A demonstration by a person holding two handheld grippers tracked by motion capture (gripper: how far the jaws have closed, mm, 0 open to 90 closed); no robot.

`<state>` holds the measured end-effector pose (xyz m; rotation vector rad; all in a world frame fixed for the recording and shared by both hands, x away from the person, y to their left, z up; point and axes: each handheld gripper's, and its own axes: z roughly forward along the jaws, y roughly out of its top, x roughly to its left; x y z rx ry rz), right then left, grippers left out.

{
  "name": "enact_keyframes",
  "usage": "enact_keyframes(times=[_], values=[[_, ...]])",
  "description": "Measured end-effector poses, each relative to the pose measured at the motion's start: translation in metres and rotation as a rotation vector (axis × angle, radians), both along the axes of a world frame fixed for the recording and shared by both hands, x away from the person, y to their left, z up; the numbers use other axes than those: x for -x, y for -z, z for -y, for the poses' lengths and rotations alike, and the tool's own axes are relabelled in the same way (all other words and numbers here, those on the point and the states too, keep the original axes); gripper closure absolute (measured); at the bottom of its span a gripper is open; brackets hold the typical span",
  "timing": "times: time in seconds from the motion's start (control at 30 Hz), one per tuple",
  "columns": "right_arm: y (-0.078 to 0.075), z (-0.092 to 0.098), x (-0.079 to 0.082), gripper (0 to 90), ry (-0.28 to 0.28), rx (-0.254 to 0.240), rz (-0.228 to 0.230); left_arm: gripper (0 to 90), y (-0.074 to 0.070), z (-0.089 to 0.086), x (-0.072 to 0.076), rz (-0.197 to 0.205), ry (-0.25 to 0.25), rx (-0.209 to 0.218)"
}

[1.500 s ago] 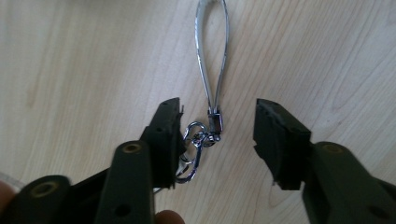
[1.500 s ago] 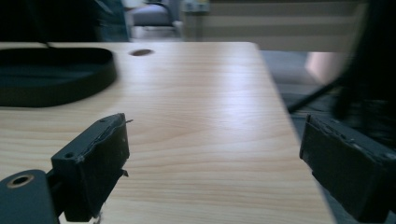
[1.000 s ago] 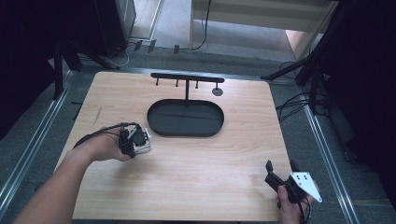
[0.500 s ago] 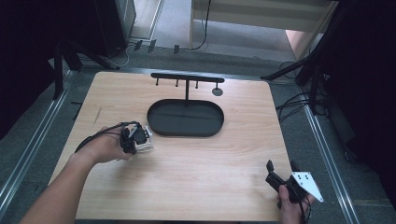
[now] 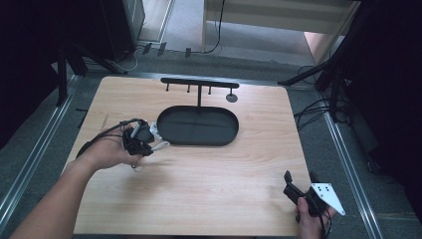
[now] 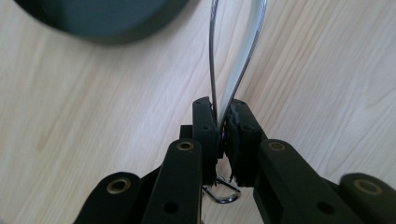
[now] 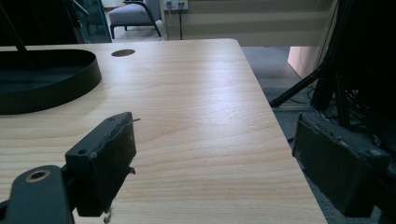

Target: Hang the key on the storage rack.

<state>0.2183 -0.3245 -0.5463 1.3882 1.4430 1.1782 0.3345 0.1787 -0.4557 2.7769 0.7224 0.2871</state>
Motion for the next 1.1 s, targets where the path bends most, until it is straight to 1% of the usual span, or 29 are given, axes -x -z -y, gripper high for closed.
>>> enact_keyframes(times=[0.1,0.13,0.17,0.2,0.23,0.27,0.3,0.37,0.43,0.47,0.53,0.57,0.6,0.67,0.7,0.73,0.77,0.83,0.9,0.93,1.0,1.1], values=[[0.000,0.000,0.000,13.1,0.001,0.000,0.000,83.6,-0.009,-0.003,-0.001,0.017,-0.019,0.079],[0.000,0.000,0.000,13.2,0.001,-0.001,-0.001,83.6,-0.014,-0.004,-0.001,0.030,-0.029,0.107],[0.000,0.000,0.000,13.2,0.001,-0.001,-0.002,83.6,-0.016,-0.004,-0.001,0.038,-0.031,0.125],[0.000,0.000,0.000,13.2,0.003,-0.002,-0.002,83.6,-0.023,-0.006,-0.001,0.076,-0.036,0.177],[0.000,0.000,0.000,13.2,0.003,-0.002,-0.002,83.6,-0.023,-0.006,-0.001,0.076,-0.036,0.177],[0.000,0.000,0.000,13.2,0.004,-0.002,-0.003,83.6,-0.029,-0.006,-0.001,0.109,-0.040,0.231],[0.000,0.000,0.000,13.2,0.004,-0.002,-0.003,83.6,-0.029,-0.006,-0.001,0.109,-0.040,0.231],[0.000,0.000,0.000,13.1,0.005,-0.003,-0.003,83.6,-0.035,-0.006,-0.001,0.142,-0.039,0.278],[0.000,0.000,0.000,13.2,0.005,-0.002,-0.004,83.6,-0.040,-0.006,-0.001,0.162,-0.040,0.318],[0.000,0.000,0.000,13.2,0.005,-0.002,-0.003,83.6,-0.042,-0.005,0.000,0.181,-0.034,0.326],[0.000,0.000,0.000,13.2,0.006,-0.004,-0.004,83.7,-0.045,-0.003,0.000,0.203,-0.028,0.335],[0.000,0.000,0.000,13.2,0.007,-0.004,-0.004,83.7,-0.047,-0.002,0.000,0.216,-0.028,0.348],[0.000,0.000,0.000,13.2,0.007,-0.006,-0.006,83.7,-0.049,-0.001,0.000,0.233,-0.041,0.377],[0.000,0.000,0.000,13.2,0.008,-0.006,-0.006,83.7,-0.053,0.001,-0.001,0.252,-0.058,0.422],[0.000,0.000,0.000,13.2,0.007,-0.007,-0.006,83.7,-0.054,0.002,-0.002,0.260,-0.064,0.440],[0.000,0.000,0.000,13.2,0.007,-0.007,-0.006,83.8,-0.056,0.004,-0.002,0.277,-0.073,0.459],[0.000,0.000,0.000,13.2,0.007,-0.007,-0.006,83.7,-0.056,0.004,-0.002,0.277,-0.073,0.459],[0.000,0.001,0.000,13.2,0.007,-0.008,-0.005,83.7,-0.056,0.006,-0.003,0.299,-0.094,0.472],[0.000,0.001,0.000,13.2,0.007,-0.008,-0.006,83.7,-0.056,0.009,-0.005,0.318,-0.124,0.485],[0.000,0.001,0.000,13.1,0.007,-0.008,-0.006,83.7,-0.056,0.011,-0.006,0.318,-0.134,0.488],[0.000,0.001,0.000,13.2,0.006,-0.010,-0.006,83.6,-0.056,0.014,-0.008,0.338,-0.155,0.491],[0.000,0.001,0.000,13.2,0.005,-0.011,-0.007,83.7,-0.056,0.022,-0.010,0.359,-0.196,0.514]])
